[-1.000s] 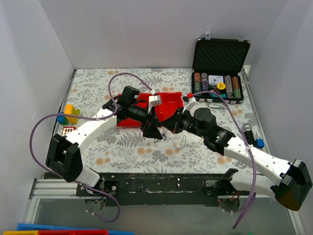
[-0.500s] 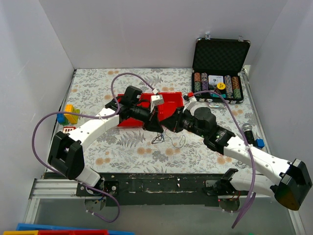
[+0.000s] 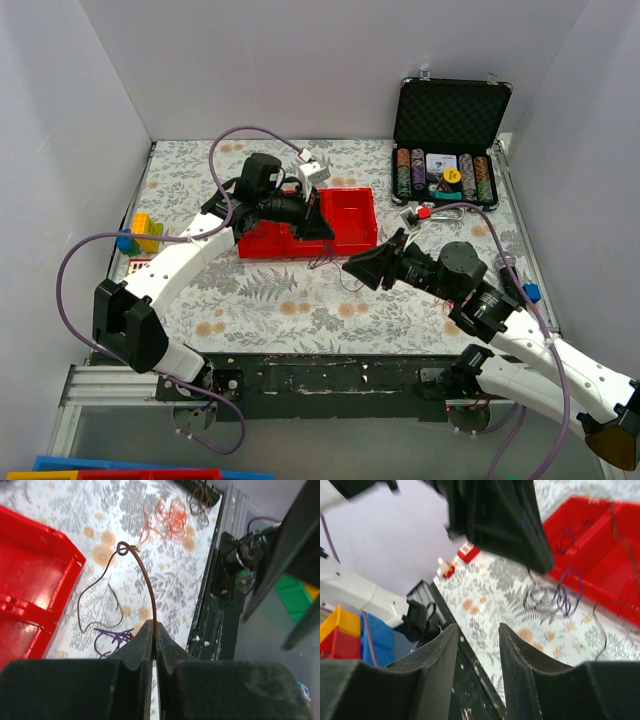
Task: Untangle the cables
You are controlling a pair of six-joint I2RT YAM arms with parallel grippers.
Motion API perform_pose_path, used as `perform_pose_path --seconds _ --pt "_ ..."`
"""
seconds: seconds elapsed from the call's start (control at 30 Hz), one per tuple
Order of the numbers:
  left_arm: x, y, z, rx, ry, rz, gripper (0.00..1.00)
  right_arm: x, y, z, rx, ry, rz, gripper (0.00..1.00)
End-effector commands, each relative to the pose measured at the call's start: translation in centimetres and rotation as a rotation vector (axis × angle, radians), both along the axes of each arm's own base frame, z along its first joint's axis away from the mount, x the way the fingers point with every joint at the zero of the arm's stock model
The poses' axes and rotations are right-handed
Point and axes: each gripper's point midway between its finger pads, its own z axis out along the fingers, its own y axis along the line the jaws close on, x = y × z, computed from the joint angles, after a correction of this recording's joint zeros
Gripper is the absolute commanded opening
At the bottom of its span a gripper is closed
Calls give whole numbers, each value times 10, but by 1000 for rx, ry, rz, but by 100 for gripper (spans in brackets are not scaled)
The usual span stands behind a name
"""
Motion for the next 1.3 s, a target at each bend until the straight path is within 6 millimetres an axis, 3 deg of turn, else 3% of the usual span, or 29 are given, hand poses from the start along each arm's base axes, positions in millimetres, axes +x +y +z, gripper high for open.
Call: perform_pose_path --seconds 0.0,0.17,0.3,0.53,0.73,0.97,1.27 --pt "1 -3 74 -125 -97 21 0 -13 3 -24 -53 -14 89 43" --pt "-13 -4 102 -173 -88 -41 0 -6 -2 -38 -86 -33 45 48" --pt "-24 -2 109 -184 -85 -81 0 1 -2 -25 -80 -115 27 55" --pt "-34 0 121 -205 -82 -116 0 12 8 -9 -59 -207 22 58" --pt "-41 0 124 -216 -65 -144 0 20 11 -5 -47 -253 1 60" --pt "-45 1 124 -221 -57 -162 0 27 -8 4 -24 -399 -107 83" --pt "-55 0 131 -239 -43 -205 0 33 0 -2 -111 -458 -78 84"
